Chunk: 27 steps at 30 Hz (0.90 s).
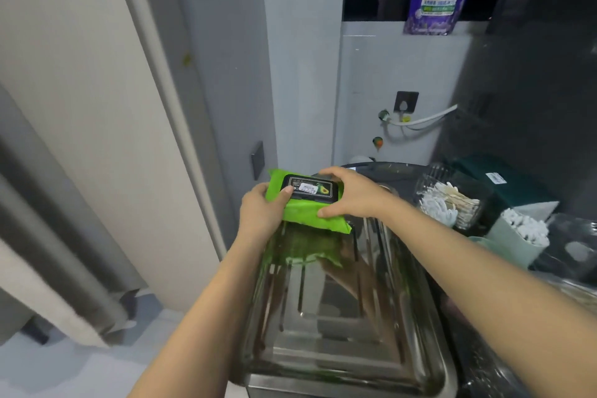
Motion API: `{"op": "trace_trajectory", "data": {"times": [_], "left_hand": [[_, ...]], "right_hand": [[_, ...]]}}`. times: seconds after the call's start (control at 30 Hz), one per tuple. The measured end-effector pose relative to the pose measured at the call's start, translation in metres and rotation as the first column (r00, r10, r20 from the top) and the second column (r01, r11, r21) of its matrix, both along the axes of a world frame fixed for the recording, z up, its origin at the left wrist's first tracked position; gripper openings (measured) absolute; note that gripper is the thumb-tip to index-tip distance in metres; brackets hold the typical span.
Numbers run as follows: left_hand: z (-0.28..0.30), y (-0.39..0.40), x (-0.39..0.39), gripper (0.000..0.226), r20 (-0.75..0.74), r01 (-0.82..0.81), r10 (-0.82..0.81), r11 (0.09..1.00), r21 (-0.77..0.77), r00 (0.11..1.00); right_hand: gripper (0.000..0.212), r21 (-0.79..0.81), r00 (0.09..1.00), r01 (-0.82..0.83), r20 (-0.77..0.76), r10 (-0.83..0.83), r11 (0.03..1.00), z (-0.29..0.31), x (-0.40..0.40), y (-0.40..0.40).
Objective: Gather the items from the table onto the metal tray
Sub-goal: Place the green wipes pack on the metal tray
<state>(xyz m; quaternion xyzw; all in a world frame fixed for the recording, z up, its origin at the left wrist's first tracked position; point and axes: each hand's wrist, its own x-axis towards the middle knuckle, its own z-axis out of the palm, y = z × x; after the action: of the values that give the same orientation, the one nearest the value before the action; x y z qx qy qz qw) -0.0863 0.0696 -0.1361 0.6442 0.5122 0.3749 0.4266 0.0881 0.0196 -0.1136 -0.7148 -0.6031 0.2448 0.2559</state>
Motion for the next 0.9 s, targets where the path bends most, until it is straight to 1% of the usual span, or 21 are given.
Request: {"op": "trace_trajectory", "data": {"times": [0.07, 0.13, 0.17, 0.23, 0.27, 0.3, 0.33, 0.4, 0.43, 0.47, 0.53, 0.63, 0.7, 0.8, 0.83, 0.9], "left_hand": [[0.0, 0.007, 0.004, 0.029, -0.088, 0.012, -0.005, 0.997, 0.077, 0.996], [-0.004, 0.019, 0.006, 0.032, -0.201, 0.016, 0.005, 0.995, 0.102, 0.98], [-0.007, 0.025, 0.006, 0.036, -0.309, 0.02, 0.019, 0.992, 0.121, 0.951], [-0.015, 0.034, 0.004, 0.047, -0.532, 0.026, 0.035, 0.994, 0.107, 0.846], [-0.017, 0.035, 0.004, 0.052, -0.578, 0.023, 0.022, 0.997, 0.071, 0.816], [-0.02, 0.034, 0.004, 0.056, -0.573, 0.032, -0.013, 0.999, 0.023, 0.82], [-0.021, 0.032, 0.005, 0.058, -0.515, 0.046, -0.049, 0.999, -0.018, 0.856], [-0.023, 0.028, 0.006, 0.058, -0.337, 0.074, -0.091, 0.995, -0.063, 0.937], [-0.024, 0.028, 0.005, 0.061, -0.272, 0.099, -0.113, 0.993, -0.065, 0.956], [-0.024, 0.027, 0.005, 0.064, -0.243, 0.131, -0.142, 0.989, -0.062, 0.96], [-0.027, 0.029, 0.004, 0.062, -0.273, 0.17, -0.18, 0.984, -0.06, 0.945], [-0.029, 0.031, 0.006, 0.051, -0.337, 0.157, -0.18, 0.983, -0.096, 0.924], [-0.028, 0.029, 0.008, 0.05, -0.379, 0.153, -0.182, 0.982, -0.106, 0.907], [-0.02, 0.022, 0.008, 0.05, -0.422, 0.139, -0.171, 0.985, -0.105, 0.89], [-0.017, 0.019, 0.007, 0.051, -0.435, 0.133, -0.164, 0.986, -0.101, 0.885], [-0.009, 0.009, 0.006, 0.053, -0.466, 0.125, -0.144, 0.99, -0.071, 0.873]], "right_hand": [[0.085, 0.006, 0.999, 0.011, 0.034, -0.011, 1.0, -0.003, 0.003, 0.01], [0.086, 0.014, 0.997, 0.023, 0.074, -0.024, 1.0, -0.009, 0.004, 0.017], [0.087, 0.014, 0.995, 0.017, 0.099, -0.018, 1.0, -0.014, 0.004, 0.019], [0.088, 0.015, 0.991, -0.006, 0.136, 0.004, 1.0, -0.024, 0.004, 0.022], [0.087, 0.015, 0.989, -0.012, 0.149, 0.009, 1.0, -0.027, 0.005, 0.022], [0.086, 0.013, 0.987, -0.016, 0.163, 0.014, 1.0, -0.028, 0.006, 0.022], [0.086, 0.004, 0.983, -0.022, 0.183, 0.021, 1.0, -0.027, 0.006, 0.022], [0.086, -0.03, 0.973, -0.043, 0.224, 0.049, 0.999, -0.022, 0.007, 0.023], [0.087, -0.049, 0.969, -0.055, 0.24, 0.065, 0.997, -0.019, 0.008, 0.023], [0.087, -0.068, 0.964, -0.065, 0.254, 0.08, 0.996, -0.017, 0.007, 0.023], [0.088, -0.103, 0.958, -0.074, 0.27, 0.1, 0.992, -0.015, 0.006, 0.022], [0.091, -0.149, 0.961, -0.066, 0.257, 0.103, 0.987, -0.015, 0.006, 0.02], [0.092, -0.164, 0.958, -0.069, 0.265, 0.111, 0.984, -0.015, 0.005, 0.018], [0.094, -0.192, 0.938, -0.076, 0.32, 0.135, 0.979, -0.014, 0.0, 0.014], [0.094, -0.191, 0.934, -0.067, 0.332, 0.129, 0.979, -0.015, -0.001, 0.011], [0.095, -0.137, 0.947, -0.03, 0.312, 0.072, 0.99, -0.012, -0.005, 0.0]]}}
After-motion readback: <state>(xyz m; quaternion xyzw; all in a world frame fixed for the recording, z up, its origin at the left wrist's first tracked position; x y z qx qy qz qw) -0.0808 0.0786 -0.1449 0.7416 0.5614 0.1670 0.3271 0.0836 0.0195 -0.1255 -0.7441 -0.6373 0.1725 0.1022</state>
